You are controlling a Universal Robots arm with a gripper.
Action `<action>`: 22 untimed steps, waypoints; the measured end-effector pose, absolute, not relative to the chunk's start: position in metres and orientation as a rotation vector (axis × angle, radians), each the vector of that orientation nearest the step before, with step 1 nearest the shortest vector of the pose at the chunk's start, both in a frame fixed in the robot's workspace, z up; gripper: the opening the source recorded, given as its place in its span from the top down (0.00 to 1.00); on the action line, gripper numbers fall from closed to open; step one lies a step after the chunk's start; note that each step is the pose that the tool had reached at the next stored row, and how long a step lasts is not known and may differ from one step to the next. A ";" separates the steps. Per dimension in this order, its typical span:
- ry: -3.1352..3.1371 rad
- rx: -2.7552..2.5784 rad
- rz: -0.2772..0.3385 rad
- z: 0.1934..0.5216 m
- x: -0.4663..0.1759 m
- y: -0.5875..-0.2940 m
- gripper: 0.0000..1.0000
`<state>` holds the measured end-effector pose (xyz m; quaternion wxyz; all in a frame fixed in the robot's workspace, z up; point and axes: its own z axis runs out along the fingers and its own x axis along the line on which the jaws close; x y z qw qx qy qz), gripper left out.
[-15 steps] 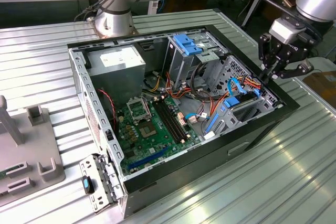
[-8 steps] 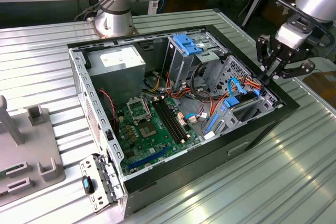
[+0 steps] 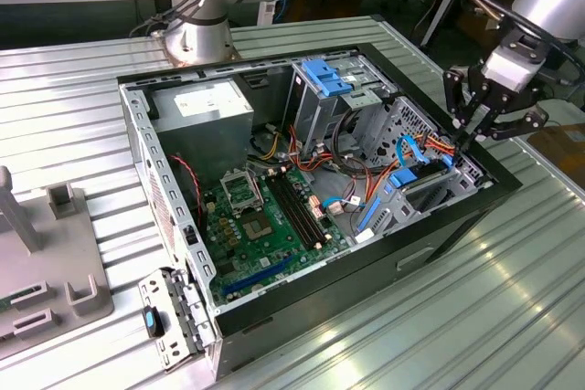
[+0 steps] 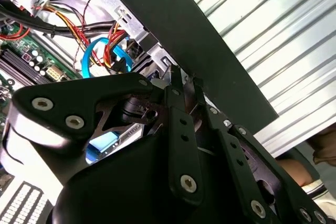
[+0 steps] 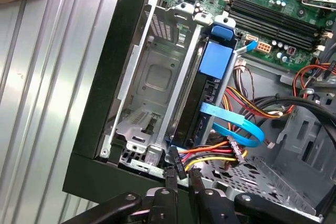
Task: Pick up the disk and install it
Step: 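Insert the second disk wire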
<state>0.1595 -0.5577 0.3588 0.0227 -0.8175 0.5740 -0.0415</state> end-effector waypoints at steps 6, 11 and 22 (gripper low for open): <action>1.767 -2.539 -0.129 0.358 0.160 -0.558 0.76; 1.766 -2.540 -0.129 0.358 0.160 -0.558 0.84; 1.897 -2.449 -0.132 0.359 0.155 -0.558 0.84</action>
